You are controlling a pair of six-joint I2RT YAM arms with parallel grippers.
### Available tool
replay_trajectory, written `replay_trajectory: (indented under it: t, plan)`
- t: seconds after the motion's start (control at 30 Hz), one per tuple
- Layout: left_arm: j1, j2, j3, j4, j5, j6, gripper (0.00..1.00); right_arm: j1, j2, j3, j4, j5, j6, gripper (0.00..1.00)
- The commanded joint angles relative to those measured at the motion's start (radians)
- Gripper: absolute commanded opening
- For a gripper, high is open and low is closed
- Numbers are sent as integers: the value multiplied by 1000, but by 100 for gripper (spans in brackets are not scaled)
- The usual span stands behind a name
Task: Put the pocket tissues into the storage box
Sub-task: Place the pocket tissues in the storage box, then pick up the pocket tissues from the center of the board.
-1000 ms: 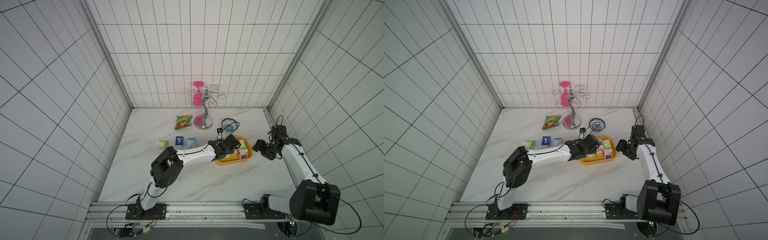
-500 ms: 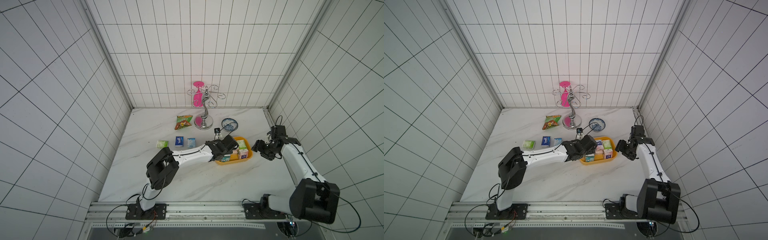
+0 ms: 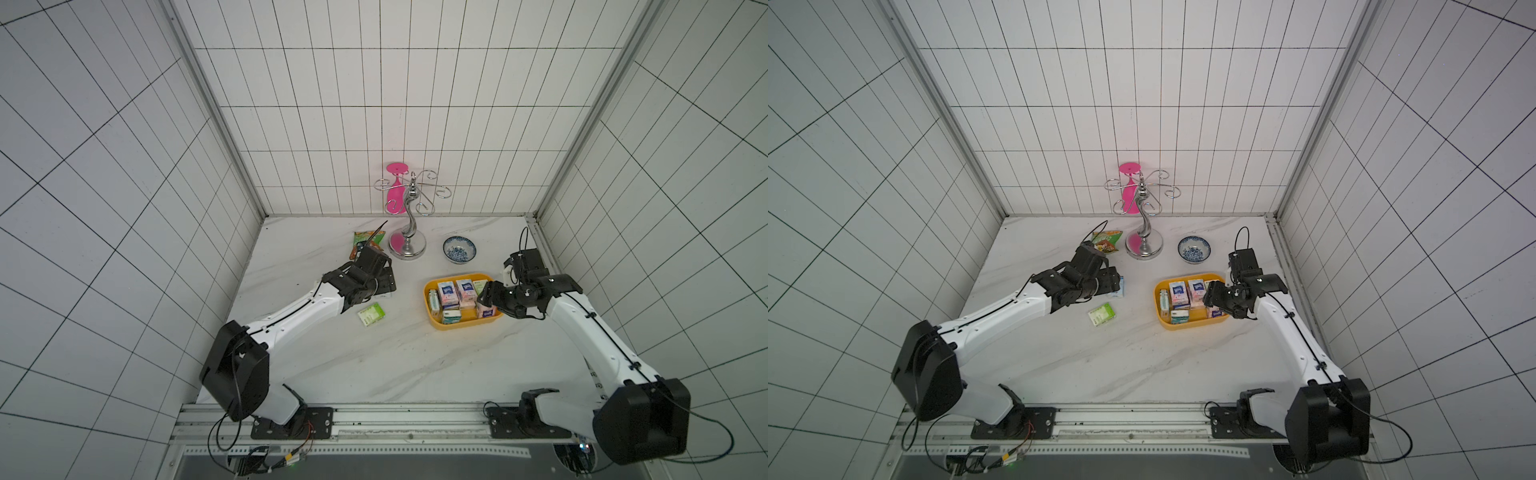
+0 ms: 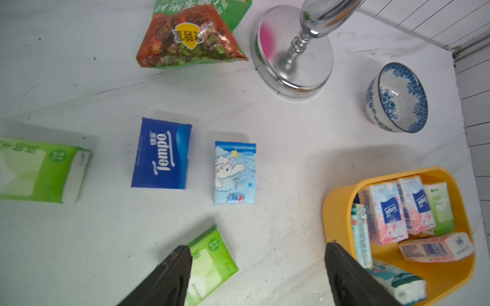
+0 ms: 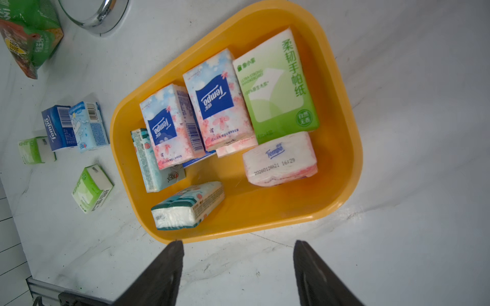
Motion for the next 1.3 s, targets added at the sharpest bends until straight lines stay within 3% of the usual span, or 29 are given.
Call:
replay_trajectory:
  t: [0.0, 0.2, 0.43, 0.67, 0.9, 1.07, 1.27]
  plan:
    - [68, -81, -75, -23, 109, 99, 82, 25, -35, 39, -27, 33, 41, 70]
    - [159, -117, -185, 16, 202, 166, 82, 46, -54, 4, -31, 23, 65, 70]
    - [174, -10, -209, 108, 359, 242, 82, 68, -54, 2, -54, 22, 58, 70]
    - [163, 126, -156, 114, 312, 265, 83, 77, -49, 12, -55, 15, 57, 70]
    - [125, 159, -147, 125, 297, 271, 83, 80, -38, 10, -56, 11, 57, 70]
    - [105, 184, -130, 130, 218, 285, 83, 82, -33, 2, -49, 9, 57, 70]
    - [95, 242, -93, 120, 248, 281, 83, 83, -38, 2, -53, 15, 52, 70]
